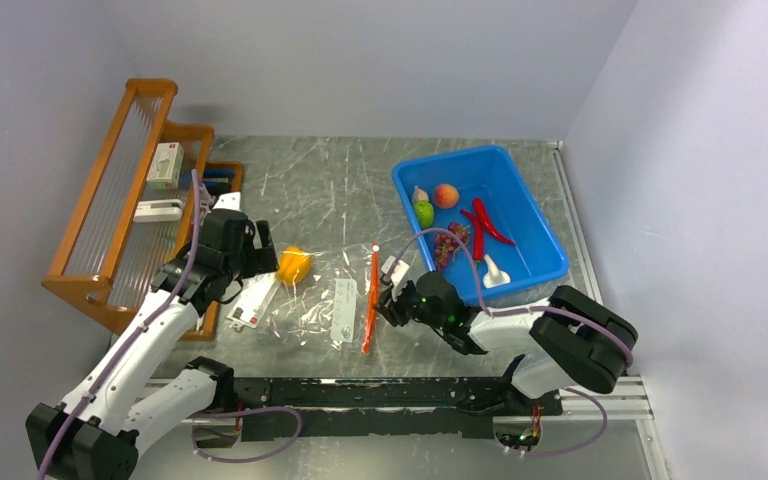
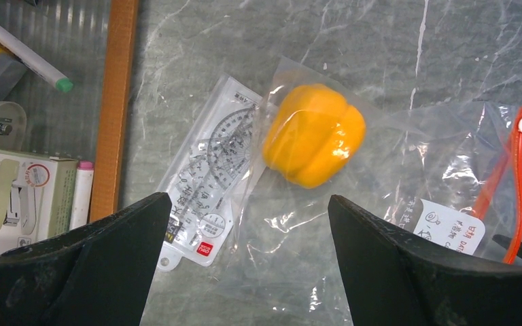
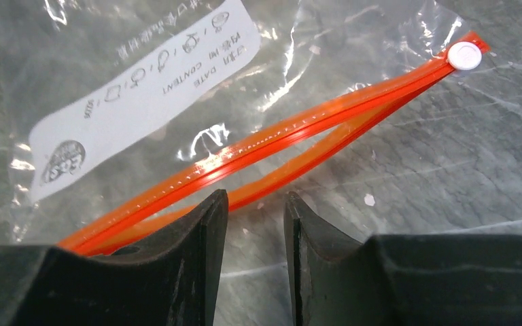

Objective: Open the zip-top bag and remove the fake food
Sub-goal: Pick up the fake vegetable from the zipper food storage bag.

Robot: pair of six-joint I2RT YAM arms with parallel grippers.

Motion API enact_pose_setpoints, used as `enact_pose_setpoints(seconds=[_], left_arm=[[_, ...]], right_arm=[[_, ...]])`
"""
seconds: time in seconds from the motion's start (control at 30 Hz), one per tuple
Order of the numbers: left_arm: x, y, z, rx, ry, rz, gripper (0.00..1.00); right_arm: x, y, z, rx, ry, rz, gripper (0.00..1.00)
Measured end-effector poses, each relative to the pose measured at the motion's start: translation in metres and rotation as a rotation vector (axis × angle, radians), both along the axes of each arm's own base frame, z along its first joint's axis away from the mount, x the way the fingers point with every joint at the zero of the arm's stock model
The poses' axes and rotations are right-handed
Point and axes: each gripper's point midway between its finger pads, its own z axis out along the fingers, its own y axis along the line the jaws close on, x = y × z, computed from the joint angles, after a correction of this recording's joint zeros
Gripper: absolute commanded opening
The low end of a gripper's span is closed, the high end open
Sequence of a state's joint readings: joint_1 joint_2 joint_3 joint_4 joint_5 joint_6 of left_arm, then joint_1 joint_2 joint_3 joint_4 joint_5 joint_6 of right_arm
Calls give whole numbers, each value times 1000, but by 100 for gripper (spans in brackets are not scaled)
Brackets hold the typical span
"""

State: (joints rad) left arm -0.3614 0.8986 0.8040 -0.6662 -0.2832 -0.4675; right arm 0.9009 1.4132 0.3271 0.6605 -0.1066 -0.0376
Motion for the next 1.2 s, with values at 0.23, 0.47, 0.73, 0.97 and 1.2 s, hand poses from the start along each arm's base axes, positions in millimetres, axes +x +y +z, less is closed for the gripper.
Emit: enact_pose_setpoints(seconds=[0.23,0.47,0.73,0.97,1.2], left_arm=[[6,-4,-12,-2,33,5,99],[27,-2,-55,-51,203,138,99],[58,-12,-82,-185,313,162,74],[49,-25,-107,-256,371,144,60],[8,-25,-137,-289,449,165,59]], right_arm=[[0,16,12,168,23,-32,39],[1,35,29,341,57,-62,40],[-4,48,39,456,94,-57,44],[-10,69,39,400,26,-104,52],[-6,85,35,395,23,-127,58]])
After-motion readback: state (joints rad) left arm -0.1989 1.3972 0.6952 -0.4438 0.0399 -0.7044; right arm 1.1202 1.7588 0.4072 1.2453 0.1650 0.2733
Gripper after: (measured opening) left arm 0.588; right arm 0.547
